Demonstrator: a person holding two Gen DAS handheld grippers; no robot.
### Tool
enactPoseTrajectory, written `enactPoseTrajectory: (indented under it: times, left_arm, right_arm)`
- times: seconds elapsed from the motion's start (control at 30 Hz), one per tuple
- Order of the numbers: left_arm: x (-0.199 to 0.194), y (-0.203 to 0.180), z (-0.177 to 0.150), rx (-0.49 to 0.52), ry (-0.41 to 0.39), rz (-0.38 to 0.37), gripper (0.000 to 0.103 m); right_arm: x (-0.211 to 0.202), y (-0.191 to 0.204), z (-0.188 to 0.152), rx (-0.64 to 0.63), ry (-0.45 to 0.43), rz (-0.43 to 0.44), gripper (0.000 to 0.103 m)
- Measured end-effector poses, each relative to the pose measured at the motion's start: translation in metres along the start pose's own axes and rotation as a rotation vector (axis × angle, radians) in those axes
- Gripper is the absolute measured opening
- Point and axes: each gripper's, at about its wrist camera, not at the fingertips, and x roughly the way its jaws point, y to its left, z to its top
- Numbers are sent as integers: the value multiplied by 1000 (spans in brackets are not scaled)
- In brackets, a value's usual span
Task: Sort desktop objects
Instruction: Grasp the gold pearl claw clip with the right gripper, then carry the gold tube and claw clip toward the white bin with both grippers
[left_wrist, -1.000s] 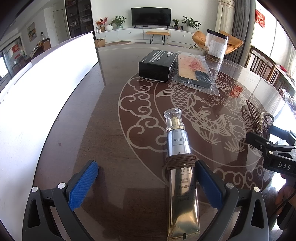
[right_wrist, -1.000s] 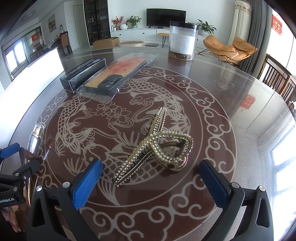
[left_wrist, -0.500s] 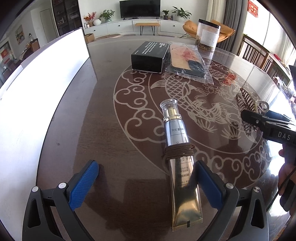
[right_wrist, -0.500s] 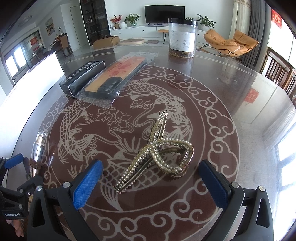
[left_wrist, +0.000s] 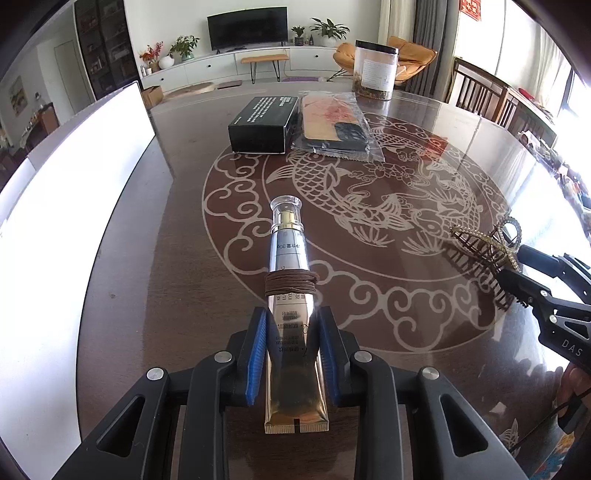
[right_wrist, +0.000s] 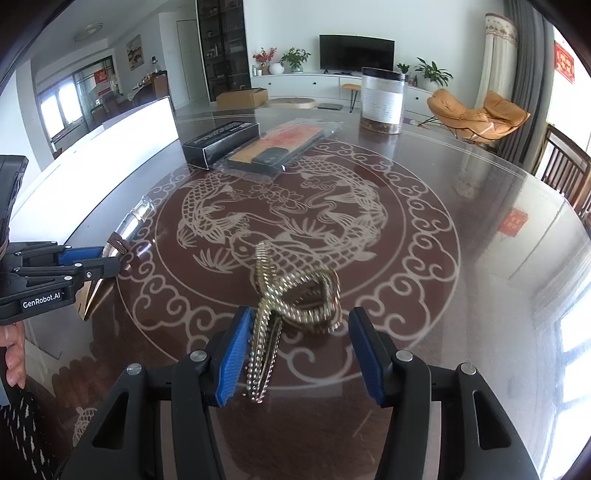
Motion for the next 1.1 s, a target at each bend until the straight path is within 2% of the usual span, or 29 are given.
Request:
enactPoseTrajectory:
  times: [0.07,0.13,0.17,0.23,0.27,0.3,0.43,0.5,0.67,0.77,0.83,0.87,0.9,0.97,1.1]
  left_arm:
    - [-1,6,1,-35,-6,-19,28]
    - [0,9,1,-56,-11,-28,29]
    - [0,9,1,-58,-14,-24,34]
    - [3,7,3,-51,-2,7,60]
    - [7,6,3,-50,20,38,82]
    - [8,8,2,-68,18,62,91]
    - [14,19,5,-113,23,64,96]
    - [16,22,5,-127,22,71,103]
    - [23,22,10,-148,-9,86,103]
    - [23,17,11,-93,-15,48,103]
    - [20,9,13,-41,-38,15,82]
    - [16,3,15,-9,-48,-5,49]
    - [15,-2,18,17,-42,-19,29]
    - [14,-8,17,45,-35,-47,28]
    - [12,-12,13,55,-21,-54,28]
  right_arm:
    - [0,-11,-5,55,9,16,63]
    - [-2,-18,-5,101,0,10,93]
    - [0,-19,-5,111,8,11,94]
    - [4,-18,-4,101,24,16,97]
    - [5,-15,-4,87,30,11,98]
    - [6,-12,-4,74,38,8,101]
    - [11,-4,-5,32,62,-25,103]
    - [11,-4,-5,27,65,-31,103]
    - [13,-2,-6,15,72,-46,103]
    - [14,-2,-6,12,74,-50,103]
    - [14,-2,-6,12,73,-50,103]
    - [14,-2,-6,12,73,-50,103]
    - [14,-2,-6,12,74,-50,103]
    - [14,-2,-6,12,73,-50,103]
    - [14,-2,-6,12,73,-50,103]
